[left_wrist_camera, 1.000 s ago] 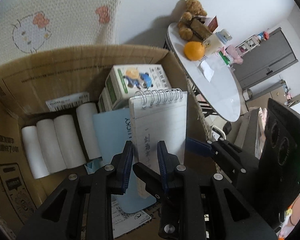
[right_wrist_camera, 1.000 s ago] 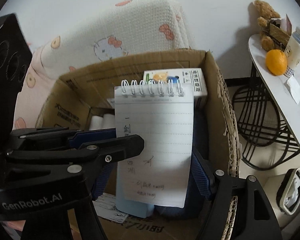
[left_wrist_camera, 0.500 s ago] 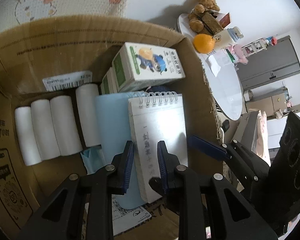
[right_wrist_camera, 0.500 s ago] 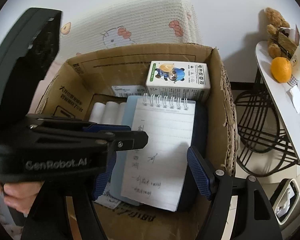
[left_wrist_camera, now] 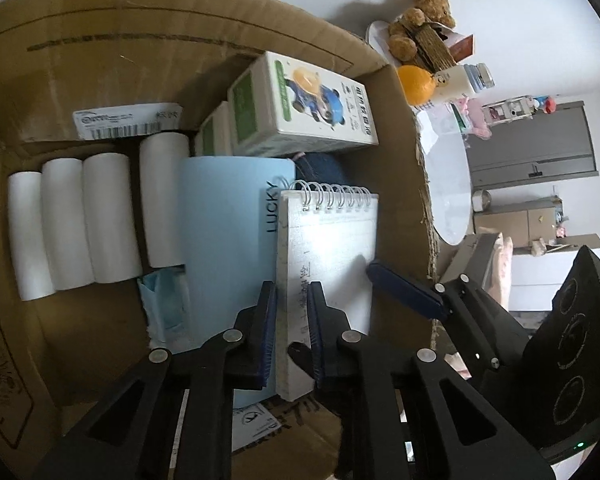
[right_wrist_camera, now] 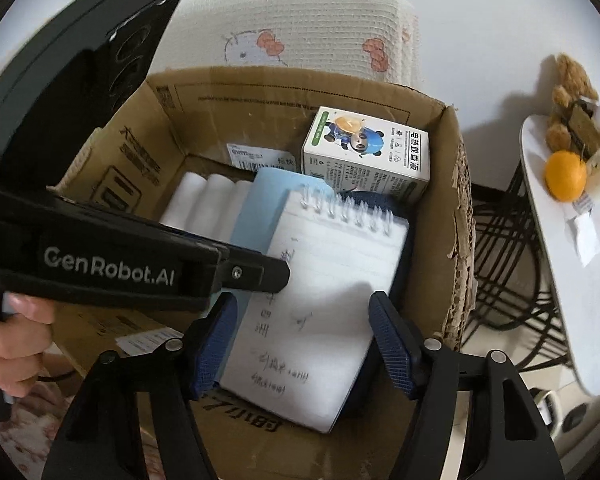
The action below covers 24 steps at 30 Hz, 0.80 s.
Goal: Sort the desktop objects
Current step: 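Lower the notepad upright beside the blue LUCKY case, open left gripper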
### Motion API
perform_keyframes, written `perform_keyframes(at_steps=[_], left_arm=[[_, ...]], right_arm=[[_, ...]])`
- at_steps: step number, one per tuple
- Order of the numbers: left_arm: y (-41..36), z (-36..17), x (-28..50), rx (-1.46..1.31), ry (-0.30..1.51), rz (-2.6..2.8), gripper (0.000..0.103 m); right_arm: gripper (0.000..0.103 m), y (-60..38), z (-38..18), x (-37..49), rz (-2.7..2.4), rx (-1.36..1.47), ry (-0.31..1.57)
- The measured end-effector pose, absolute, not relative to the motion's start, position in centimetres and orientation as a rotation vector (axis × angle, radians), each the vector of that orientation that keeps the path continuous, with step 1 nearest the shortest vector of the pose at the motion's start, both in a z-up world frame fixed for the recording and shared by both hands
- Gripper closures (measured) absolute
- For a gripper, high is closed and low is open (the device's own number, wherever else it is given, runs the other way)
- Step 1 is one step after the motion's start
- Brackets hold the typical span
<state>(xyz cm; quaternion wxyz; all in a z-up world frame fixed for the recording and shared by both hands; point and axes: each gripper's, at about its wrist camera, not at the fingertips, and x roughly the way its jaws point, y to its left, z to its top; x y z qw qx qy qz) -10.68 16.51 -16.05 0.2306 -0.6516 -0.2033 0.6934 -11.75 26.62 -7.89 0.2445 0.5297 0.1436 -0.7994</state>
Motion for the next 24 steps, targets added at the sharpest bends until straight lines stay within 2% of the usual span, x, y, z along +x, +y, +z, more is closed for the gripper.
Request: perform_keyframes(at_steps=[12,17,24], left_arm=[[17.5,-16.2,-10.6,-1.771,-0.569,1.891,0.088],[17.1,-16.7,-10.6,-1.789,-0.633,1.854,0.088],[18.0,-15.5,-10.3,-1.764,-0.501,1.953,0.086]], right_arm=[[0.037,26.0,-8.3,-12.3,-2.168,1.444,0.504],[0.039,26.0,-8.2,-12.2,-2.161,1.442,0.546],[0.039,26.1,-7.9,-12.1,-2.195,1.44,0.522]])
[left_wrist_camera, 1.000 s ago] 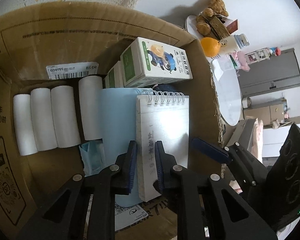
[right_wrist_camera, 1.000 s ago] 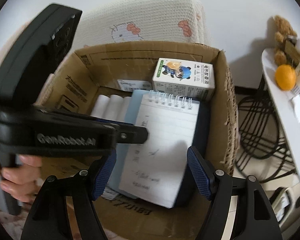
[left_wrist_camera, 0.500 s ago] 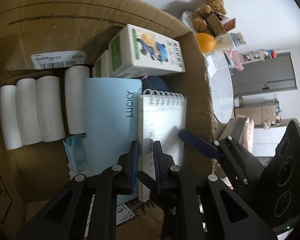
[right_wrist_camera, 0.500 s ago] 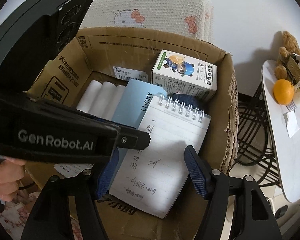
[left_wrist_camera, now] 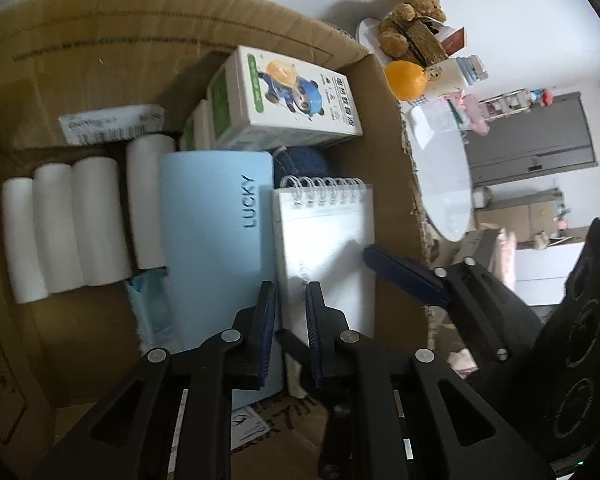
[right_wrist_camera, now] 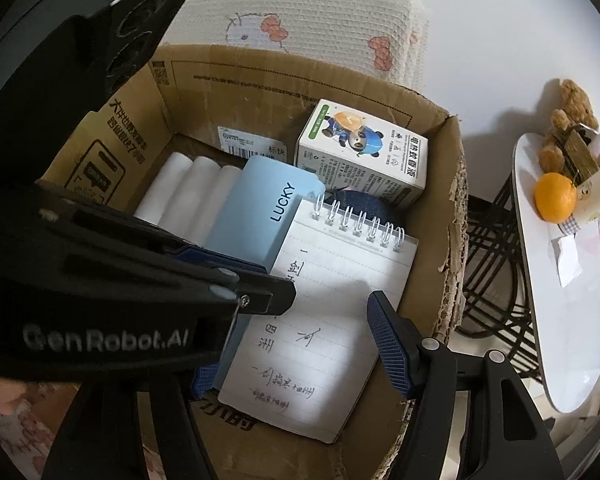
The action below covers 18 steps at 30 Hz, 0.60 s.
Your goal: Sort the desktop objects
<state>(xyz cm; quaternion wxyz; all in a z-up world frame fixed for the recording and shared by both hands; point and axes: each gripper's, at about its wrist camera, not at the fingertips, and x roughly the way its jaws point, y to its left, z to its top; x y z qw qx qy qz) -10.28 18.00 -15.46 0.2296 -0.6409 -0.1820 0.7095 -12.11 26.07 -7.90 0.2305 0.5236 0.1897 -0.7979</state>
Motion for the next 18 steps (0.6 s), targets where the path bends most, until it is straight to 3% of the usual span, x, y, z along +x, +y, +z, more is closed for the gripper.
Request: perform_keyframes(at_steps=[4,9,13,18], left_arm=[[16.9,-14.6,-10.2,-1.75,-0.454,2.035,0.079],[14.7,-13.5,-9.9,-1.74,-0.393,2.105,0.062],[13.1,-11.6,-9.2,-1.677,-0.253,2.211,0.058],[10.6,-9.1,-8.4,-1.59,-0.206,2.3,0.056]], right_arm=[[0.039,26.1,-7.3,-11.9,-2.211,1.42,0.469],[0.038,25.4,-6.1,-11.3,-2.22,1.367,0.422],[0.038,24.5,-4.5,-10.6,-2.257,1.273,0.383],[0.038,22.8,-2.6,-9.9,-2.293,1.188,0.32]])
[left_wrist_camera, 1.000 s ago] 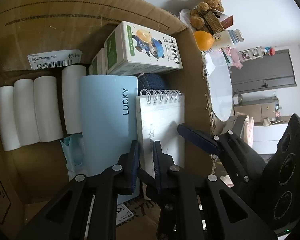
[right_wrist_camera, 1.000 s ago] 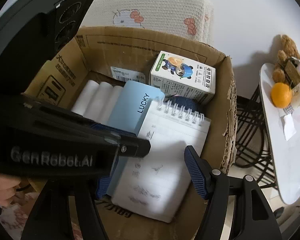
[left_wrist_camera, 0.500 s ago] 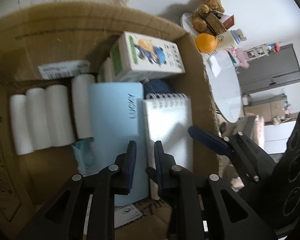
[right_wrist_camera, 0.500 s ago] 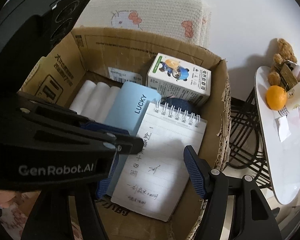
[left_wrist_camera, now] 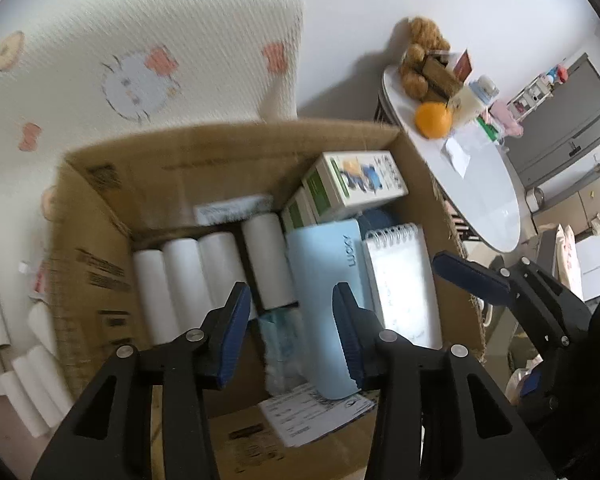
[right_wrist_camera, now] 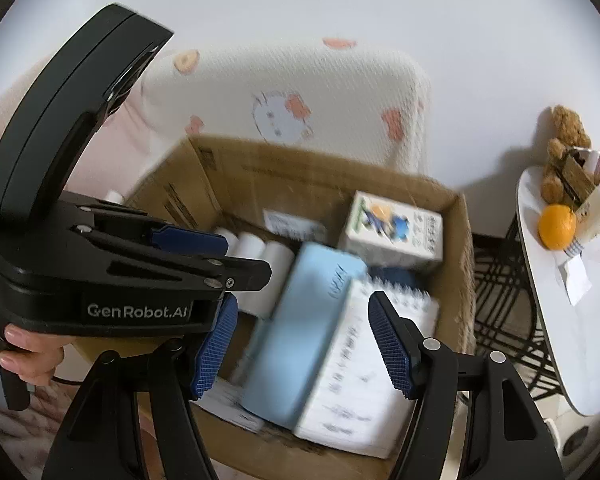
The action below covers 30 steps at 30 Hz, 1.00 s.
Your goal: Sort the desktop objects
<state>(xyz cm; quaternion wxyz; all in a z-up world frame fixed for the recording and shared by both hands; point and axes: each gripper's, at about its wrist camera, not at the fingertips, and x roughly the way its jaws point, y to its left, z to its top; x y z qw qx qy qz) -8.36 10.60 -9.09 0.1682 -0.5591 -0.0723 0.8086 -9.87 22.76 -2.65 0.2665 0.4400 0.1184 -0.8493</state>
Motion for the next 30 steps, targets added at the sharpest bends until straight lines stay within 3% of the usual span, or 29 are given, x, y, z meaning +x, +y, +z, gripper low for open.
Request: perform_keyframes(at_steps=[9,16,20,24,30], left_arm=[[7.0,-3.6,-4.6,-1.359,0.095,2.535,0.055],[2.8,-0.9,-2.5,-1.261,0.153,2.7,0.05],[0.5,0.5,-1.7,-1.224,0.047,2.686,0.049],[0.6,0.6,-0.8,-1.212,0.116,2.693,0.046],[2.4,-0.7,-0.3,-1.262,0.222,2.625,0.046]], right_arm=[[0.034,18.4,-0.2,-8.4,-2.294,1.096,0.289],[0.034,15.9,1.8,-6.1,-2.323,1.02,0.326],[0.033,15.3,2.9,-5.1,-2.344,0.981,0.332],[0.033,14.7,3.3,-4.5,-2.382,0.97,0.388],[0.032,15.4,2.6,-3.6,-2.423,1.031,0.323]])
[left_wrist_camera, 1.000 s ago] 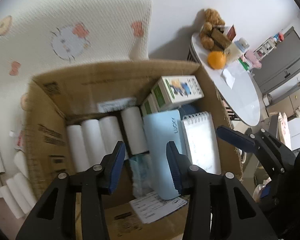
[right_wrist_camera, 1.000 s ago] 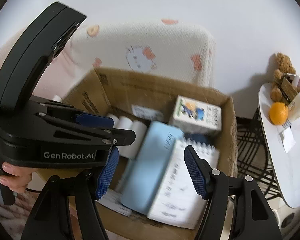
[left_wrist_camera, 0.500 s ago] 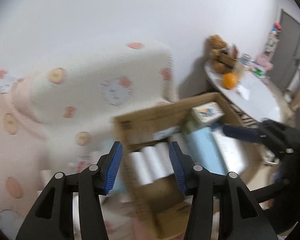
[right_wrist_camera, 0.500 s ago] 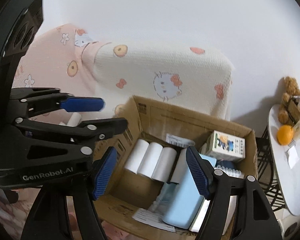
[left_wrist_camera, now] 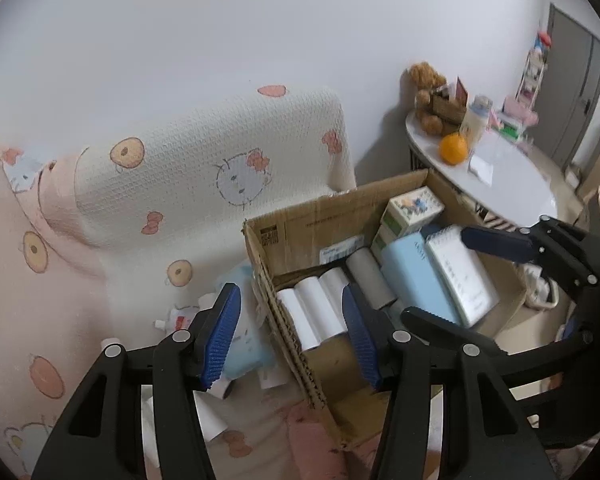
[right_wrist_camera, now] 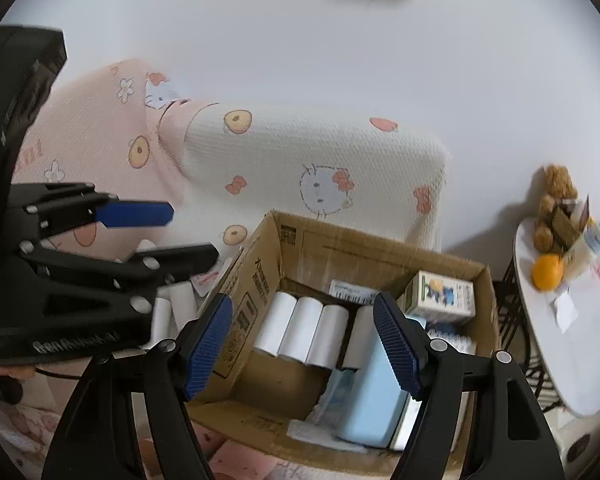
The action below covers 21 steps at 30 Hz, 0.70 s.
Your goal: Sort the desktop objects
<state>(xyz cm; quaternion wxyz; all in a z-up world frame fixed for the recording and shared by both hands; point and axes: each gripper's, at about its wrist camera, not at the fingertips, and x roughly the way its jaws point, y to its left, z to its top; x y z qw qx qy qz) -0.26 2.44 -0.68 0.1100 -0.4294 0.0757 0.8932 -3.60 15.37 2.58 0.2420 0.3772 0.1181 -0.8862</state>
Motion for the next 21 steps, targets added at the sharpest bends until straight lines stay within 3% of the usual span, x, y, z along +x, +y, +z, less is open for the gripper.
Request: perform_keyframes(at_steps=[8,12,21], left_arm=[[4.4,-0.7,0.2,-1.256,0.386,2.661,0.046],[5.4,-0.8,-0.1,-1.266,0.414,2.656,0.046],[7.4,-1.0,-0.2,-1.267,0.475,2.657,0.046]], right_arm=[[0.029,16.9,1.1,-4.3,-2.45,1.109,0.275],[0.023,17.6,0.9,-4.4,-2.44,1.112,0.242],[0.022,19.1,0.6,-4.6,-2.445,1.108,0.207]])
